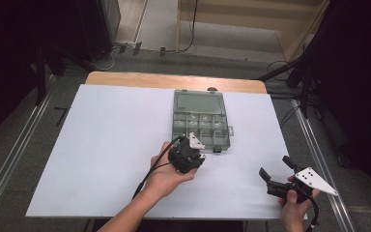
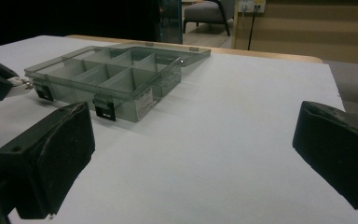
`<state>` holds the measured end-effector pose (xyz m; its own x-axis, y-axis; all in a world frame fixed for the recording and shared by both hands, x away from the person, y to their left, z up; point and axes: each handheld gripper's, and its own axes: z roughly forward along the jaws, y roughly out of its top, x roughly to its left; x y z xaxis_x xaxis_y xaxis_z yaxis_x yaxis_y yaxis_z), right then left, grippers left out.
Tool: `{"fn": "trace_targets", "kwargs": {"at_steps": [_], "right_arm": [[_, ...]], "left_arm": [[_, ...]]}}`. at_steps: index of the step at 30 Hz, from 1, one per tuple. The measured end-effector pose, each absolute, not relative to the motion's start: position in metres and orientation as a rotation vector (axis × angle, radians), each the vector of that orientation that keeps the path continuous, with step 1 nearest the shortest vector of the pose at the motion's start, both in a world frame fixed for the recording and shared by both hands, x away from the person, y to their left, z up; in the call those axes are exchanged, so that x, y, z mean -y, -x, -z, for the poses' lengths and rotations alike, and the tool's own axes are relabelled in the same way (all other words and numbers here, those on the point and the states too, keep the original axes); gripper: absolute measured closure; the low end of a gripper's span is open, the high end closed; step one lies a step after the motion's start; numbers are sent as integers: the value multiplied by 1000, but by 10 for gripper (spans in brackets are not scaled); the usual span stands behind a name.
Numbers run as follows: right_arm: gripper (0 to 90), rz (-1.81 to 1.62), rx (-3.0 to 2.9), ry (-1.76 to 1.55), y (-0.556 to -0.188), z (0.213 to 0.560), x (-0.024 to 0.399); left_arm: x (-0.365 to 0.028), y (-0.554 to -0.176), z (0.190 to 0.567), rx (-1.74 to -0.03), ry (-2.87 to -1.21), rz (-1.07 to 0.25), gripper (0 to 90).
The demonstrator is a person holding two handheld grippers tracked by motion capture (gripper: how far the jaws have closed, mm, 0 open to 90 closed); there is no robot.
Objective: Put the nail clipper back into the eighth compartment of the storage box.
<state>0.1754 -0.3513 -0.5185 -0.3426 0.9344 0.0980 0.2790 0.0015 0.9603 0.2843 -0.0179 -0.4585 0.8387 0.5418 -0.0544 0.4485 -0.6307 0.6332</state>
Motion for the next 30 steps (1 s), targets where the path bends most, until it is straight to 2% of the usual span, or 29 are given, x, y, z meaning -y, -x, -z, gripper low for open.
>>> {"fn": "trace_targets", "kwargs": {"at_steps": [30], "right_arm": [[0, -1383, -1676, -1244, -175, 518, 351]], "left_arm": [[71, -336, 452, -755, -2260, -167, 773]]}}
